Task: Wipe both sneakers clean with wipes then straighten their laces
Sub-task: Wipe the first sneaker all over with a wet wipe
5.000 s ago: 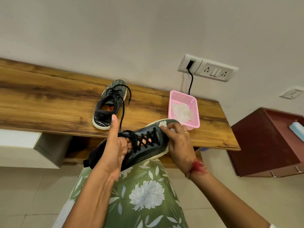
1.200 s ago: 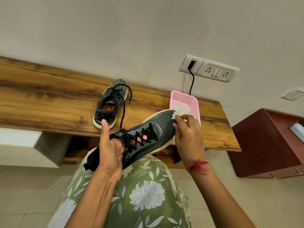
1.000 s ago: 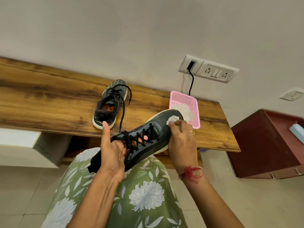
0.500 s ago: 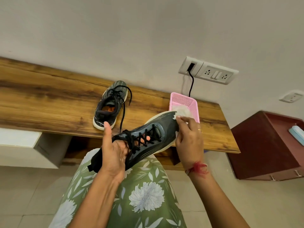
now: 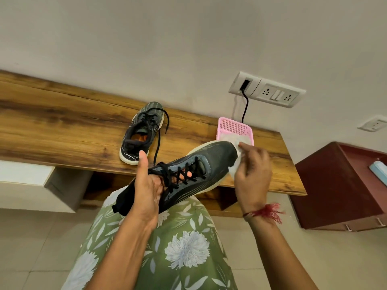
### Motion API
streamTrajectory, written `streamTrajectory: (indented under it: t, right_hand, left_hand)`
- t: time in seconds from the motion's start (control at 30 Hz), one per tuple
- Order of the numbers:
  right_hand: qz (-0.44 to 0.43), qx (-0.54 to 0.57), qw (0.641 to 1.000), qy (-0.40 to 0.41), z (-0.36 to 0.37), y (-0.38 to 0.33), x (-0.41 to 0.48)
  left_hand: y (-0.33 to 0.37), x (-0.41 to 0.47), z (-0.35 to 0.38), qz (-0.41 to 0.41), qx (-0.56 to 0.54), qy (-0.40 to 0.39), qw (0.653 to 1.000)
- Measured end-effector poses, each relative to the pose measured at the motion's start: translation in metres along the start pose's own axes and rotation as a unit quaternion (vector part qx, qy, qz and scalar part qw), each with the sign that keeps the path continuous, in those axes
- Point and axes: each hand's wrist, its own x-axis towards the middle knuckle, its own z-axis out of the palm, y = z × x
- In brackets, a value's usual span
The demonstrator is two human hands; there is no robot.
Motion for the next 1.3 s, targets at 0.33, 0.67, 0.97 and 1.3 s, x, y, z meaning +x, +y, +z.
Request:
streamTrajectory:
  t: [0.33,0.67,0.97,1.3]
  right_hand:
    - [-0.087,-0.181,0.979,-0.032,0.021,0.013,-0.023]
    - [-0.004,0.035,0.99,-0.138,0.013,0.001,-0.035]
    - [-0.154,-0.184,0.967,-0.089,0.005,0.003,0.002]
    - [-0.097,-0.006,0.974,-0.204,0.024,0.001,-0.036]
  left_hand:
    - [0.004,-0.007,0.003,0.02,-0.019,0.038,0.999]
    - [-0.009,0.01,-0.014,-0.004,0.01,0.071,0.997]
    - [-0.005,0.01,-0.018,-0.029,-0.013,0.001,0.999]
    - [-0.009,0.014,-0.018,-0.038,-0.022,0.022,0.999]
